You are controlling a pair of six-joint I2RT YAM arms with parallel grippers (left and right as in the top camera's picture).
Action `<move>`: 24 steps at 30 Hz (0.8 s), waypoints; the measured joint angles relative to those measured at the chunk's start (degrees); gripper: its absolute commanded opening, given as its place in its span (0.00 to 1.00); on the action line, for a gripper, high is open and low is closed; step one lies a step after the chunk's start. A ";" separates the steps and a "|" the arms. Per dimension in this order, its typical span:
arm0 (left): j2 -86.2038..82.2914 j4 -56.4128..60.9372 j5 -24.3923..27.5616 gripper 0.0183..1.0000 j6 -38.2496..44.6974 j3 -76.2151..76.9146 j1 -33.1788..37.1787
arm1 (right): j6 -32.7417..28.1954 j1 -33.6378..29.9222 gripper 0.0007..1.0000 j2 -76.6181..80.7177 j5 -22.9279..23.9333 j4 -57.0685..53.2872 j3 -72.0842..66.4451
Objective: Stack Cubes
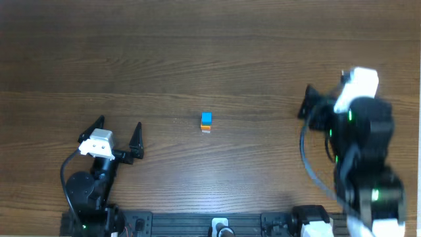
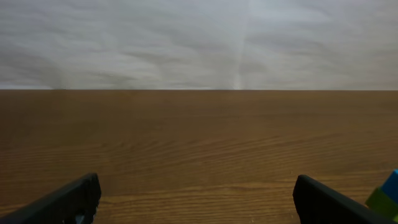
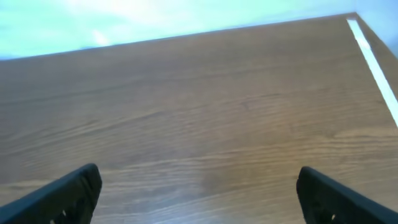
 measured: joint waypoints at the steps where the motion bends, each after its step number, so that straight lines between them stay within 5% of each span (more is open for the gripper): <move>1: 0.00 0.00 0.00 1.00 0.00 0.00 0.00 | -0.20 0.00 0.99 -3.21 -0.35 1.38 -2.86; 15: 0.00 0.00 0.00 1.00 0.00 0.00 0.00 | -4.00 0.00 0.99 -36.35 -4.35 20.17 -32.46; 24: 0.00 0.00 -0.02 1.00 0.02 0.00 0.00 | -4.31 0.00 0.99 -40.96 -6.32 28.61 -41.44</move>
